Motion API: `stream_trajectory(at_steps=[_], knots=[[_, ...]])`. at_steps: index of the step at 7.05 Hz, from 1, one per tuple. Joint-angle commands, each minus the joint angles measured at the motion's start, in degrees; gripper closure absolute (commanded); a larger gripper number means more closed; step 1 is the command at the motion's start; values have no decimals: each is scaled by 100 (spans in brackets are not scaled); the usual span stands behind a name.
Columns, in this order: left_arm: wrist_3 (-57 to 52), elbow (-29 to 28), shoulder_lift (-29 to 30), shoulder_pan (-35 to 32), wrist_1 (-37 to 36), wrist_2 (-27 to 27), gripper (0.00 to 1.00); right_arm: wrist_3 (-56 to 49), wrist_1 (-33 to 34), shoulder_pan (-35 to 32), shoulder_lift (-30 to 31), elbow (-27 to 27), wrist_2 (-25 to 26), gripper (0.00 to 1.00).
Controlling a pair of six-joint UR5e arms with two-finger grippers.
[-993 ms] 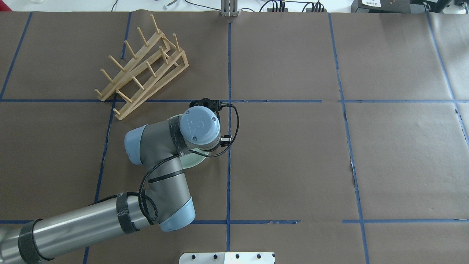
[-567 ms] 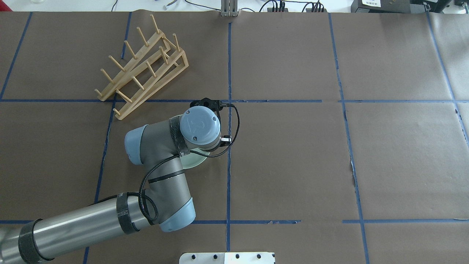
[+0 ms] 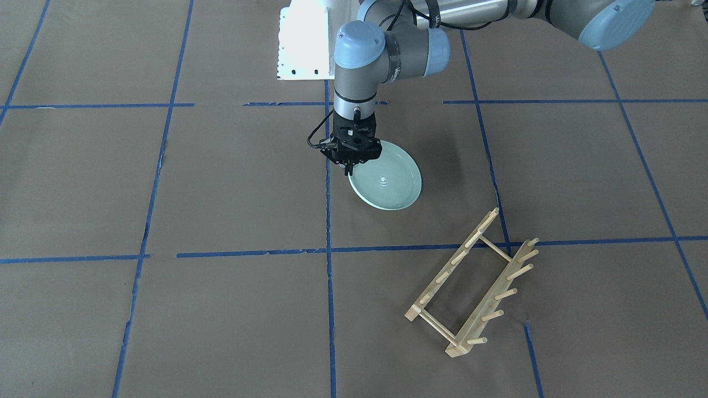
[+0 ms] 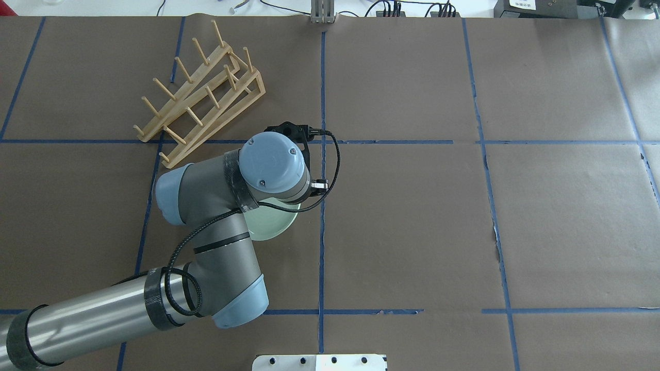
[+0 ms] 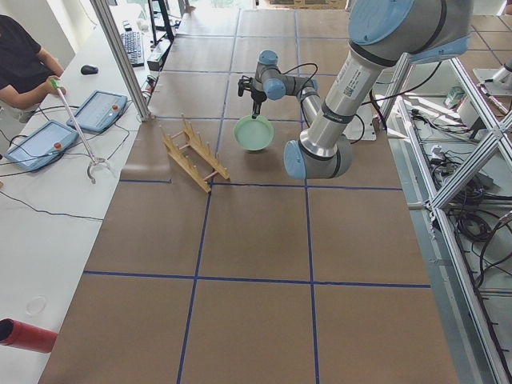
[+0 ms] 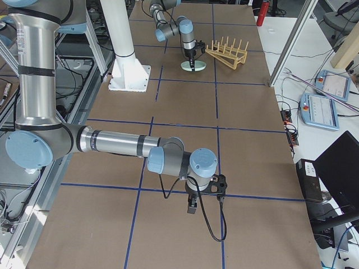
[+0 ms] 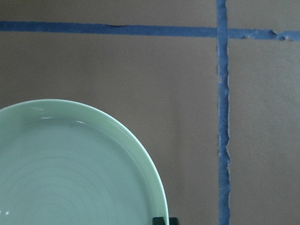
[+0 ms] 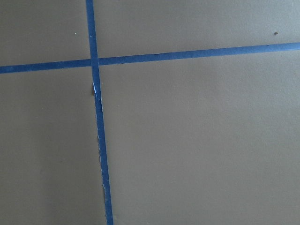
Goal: Place plate on rack
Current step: 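Lift the plate with the left gripper and carry it above the rack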
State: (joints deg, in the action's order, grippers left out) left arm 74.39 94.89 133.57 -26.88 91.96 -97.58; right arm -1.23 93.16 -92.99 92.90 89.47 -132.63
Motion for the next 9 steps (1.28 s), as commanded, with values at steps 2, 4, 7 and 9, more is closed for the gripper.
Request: stream_trajectory(at_steps=[2, 4, 7, 9], knots=[[-99, 1300, 46, -992, -931, -612, 100, 0, 0, 0, 0, 0, 0, 0], [-469, 1689, 38, -1695, -970, -1041, 100, 0, 0, 0, 0, 0, 0, 0], [125, 2242, -486, -2154, 448, -956, 100, -9, 0, 0, 0, 0, 0, 0], [1168, 2297, -1312, -2172, 2360, -649, 100, 0, 0, 0, 0, -9, 0, 0]])
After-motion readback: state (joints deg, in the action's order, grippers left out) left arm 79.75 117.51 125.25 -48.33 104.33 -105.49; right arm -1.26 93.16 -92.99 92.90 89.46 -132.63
